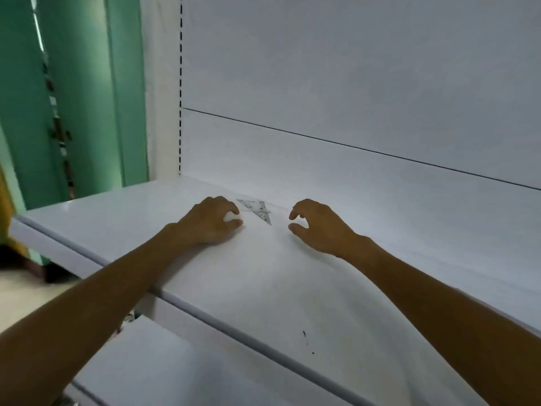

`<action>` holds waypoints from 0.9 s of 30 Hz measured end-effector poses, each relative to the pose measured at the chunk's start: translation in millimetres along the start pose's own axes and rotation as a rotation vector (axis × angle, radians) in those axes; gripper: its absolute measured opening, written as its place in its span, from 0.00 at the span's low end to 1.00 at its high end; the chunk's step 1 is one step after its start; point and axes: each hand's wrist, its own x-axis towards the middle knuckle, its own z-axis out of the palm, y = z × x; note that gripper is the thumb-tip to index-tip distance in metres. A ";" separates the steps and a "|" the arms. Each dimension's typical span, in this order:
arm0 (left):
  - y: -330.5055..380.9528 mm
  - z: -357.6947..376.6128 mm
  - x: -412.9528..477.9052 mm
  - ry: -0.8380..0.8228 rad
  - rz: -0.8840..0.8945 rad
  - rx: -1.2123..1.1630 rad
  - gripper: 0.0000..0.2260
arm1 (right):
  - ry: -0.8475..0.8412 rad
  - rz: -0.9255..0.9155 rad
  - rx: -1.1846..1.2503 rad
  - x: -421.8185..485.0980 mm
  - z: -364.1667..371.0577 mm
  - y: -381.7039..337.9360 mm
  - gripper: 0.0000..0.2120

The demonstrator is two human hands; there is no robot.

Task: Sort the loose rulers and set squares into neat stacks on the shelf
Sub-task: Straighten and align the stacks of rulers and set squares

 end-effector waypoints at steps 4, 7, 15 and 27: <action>-19.0 -2.2 18.1 -0.064 -0.046 0.042 0.17 | -0.073 0.048 -0.020 30.5 20.3 -7.1 0.13; -27.8 -0.7 29.8 -0.083 -0.026 0.063 0.20 | -0.121 0.088 -0.033 47.5 34.2 -14.2 0.16; -43.5 6.5 51.2 -0.258 0.193 0.113 0.19 | -0.048 0.185 -0.085 63.1 58.6 -23.1 0.10; -79.8 -22.8 18.0 -0.178 0.389 0.012 0.09 | 0.024 0.277 -0.071 23.0 41.4 -39.1 0.13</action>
